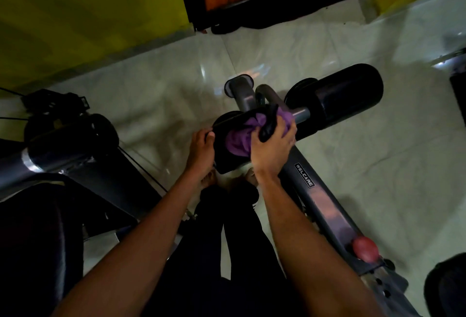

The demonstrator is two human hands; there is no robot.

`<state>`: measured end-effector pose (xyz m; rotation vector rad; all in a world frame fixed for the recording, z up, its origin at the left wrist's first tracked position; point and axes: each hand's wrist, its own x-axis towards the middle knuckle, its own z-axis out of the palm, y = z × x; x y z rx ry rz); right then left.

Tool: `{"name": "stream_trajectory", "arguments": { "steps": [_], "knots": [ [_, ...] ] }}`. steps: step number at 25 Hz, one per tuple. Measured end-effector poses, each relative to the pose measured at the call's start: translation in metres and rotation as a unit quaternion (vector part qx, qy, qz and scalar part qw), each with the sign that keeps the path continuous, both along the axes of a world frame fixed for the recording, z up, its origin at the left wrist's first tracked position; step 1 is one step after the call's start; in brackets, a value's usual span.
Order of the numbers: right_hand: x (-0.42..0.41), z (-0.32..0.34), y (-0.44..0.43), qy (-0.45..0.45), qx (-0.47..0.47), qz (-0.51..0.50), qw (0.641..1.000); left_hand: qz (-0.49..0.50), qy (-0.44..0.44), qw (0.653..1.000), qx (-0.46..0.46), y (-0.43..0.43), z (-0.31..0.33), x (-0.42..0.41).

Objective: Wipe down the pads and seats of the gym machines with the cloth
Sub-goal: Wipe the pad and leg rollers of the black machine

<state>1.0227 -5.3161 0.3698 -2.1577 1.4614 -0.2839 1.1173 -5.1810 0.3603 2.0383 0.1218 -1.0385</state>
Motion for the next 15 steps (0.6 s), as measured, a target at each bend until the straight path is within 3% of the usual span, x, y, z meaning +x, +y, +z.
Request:
{"name": "stream_trajectory", "arguments": {
  "steps": [2,6,9,11,15],
  "knots": [
    [-0.014,-0.002,0.038,-0.010,0.017,-0.031,0.999,0.016,-0.009,1.000,-0.005,-0.002,-0.003,0.012],
    [-0.030,0.004,0.115,0.039,0.021,0.165,0.985,0.034,0.043,0.998,-0.009,-0.011,-0.013,0.025],
    [-0.006,0.011,0.092,0.030,0.000,0.249,0.968,0.092,0.035,0.995,-0.022,0.005,-0.046,0.002],
    [0.011,0.014,0.055,0.065,-0.029,0.237,0.969,0.124,0.041,0.990,-0.052,0.006,-0.034,-0.017],
    [0.007,0.002,0.004,0.024,-0.036,0.052,0.998,0.097,-0.041,0.993,-0.058,-0.004,0.022,-0.026]
  ]
}}
